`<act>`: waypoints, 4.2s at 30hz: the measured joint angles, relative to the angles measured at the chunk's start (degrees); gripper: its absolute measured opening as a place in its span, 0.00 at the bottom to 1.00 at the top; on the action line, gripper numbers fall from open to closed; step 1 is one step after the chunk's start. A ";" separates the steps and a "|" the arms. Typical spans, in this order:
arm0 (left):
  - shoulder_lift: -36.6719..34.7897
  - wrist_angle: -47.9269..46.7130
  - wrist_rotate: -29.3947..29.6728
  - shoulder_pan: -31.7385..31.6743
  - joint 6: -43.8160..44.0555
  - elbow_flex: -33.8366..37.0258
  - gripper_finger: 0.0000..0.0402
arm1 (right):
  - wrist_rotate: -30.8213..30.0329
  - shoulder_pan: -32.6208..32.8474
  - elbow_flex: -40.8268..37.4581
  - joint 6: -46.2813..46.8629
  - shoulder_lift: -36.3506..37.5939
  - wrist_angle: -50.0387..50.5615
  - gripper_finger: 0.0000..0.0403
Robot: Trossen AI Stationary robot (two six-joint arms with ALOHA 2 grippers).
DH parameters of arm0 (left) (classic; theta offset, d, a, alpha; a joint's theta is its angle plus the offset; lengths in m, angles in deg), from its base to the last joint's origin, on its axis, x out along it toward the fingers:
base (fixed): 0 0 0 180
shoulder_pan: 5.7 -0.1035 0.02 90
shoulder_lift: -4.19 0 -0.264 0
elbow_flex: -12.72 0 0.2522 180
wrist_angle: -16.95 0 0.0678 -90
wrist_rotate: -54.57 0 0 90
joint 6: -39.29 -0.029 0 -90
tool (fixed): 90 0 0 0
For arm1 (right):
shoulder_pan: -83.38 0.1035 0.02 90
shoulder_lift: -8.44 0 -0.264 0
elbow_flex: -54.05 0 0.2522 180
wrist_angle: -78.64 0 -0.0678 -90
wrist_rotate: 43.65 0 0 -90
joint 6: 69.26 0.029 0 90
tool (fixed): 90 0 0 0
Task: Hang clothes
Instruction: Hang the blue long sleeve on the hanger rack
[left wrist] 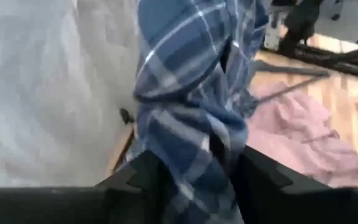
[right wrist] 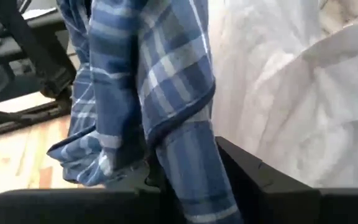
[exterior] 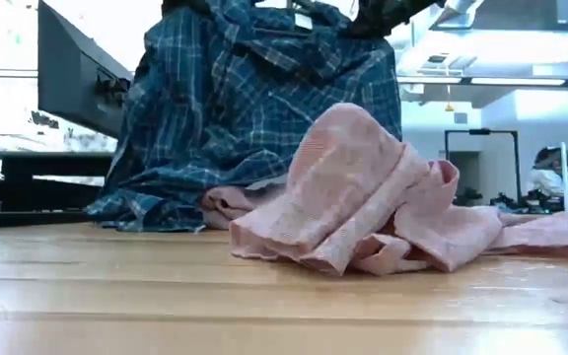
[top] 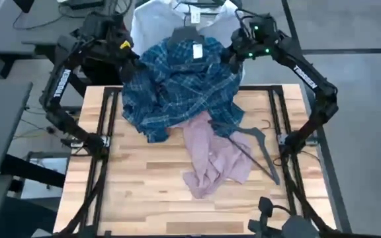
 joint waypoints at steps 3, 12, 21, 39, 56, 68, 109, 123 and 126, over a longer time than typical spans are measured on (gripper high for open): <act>-0.99 0.87 -4.31 -2.19 0.02 0.00 0.35 | -0.49 -0.75 0.00 -0.78 0.00 1.37 0.21; -3.43 9.34 -1.92 -5.82 4.03 0.00 0.35 | -1.17 -2.89 -0.07 6.58 -0.02 -12.46 0.21; -4.01 10.14 -1.91 -5.80 3.34 0.00 0.35 | -2.87 -4.05 -0.07 14.49 -2.83 -26.61 0.21; -3.98 9.36 -1.76 -5.74 2.77 0.00 0.35 | -2.95 -6.27 28.05 9.25 -23.83 -13.45 0.21; -3.85 9.51 2.94 -5.76 2.42 0.00 0.35 | -10.71 -8.93 28.28 8.72 -18.50 -1.44 0.66; -0.02 16.79 18.58 -5.78 9.15 0.02 0.35 | -13.49 -14.08 28.28 10.95 -6.95 11.10 0.75; 8.96 21.55 19.41 -8.60 1.68 0.04 0.35 | -45.87 11.54 27.24 6.91 -30.21 10.45 0.75; 8.96 19.10 19.43 -8.58 1.64 0.04 0.35 | -45.07 4.95 27.45 1.95 -29.92 28.89 0.75; 8.96 19.13 19.42 -8.58 1.73 0.04 0.35 | -44.77 3.91 27.43 1.82 -29.99 29.12 0.75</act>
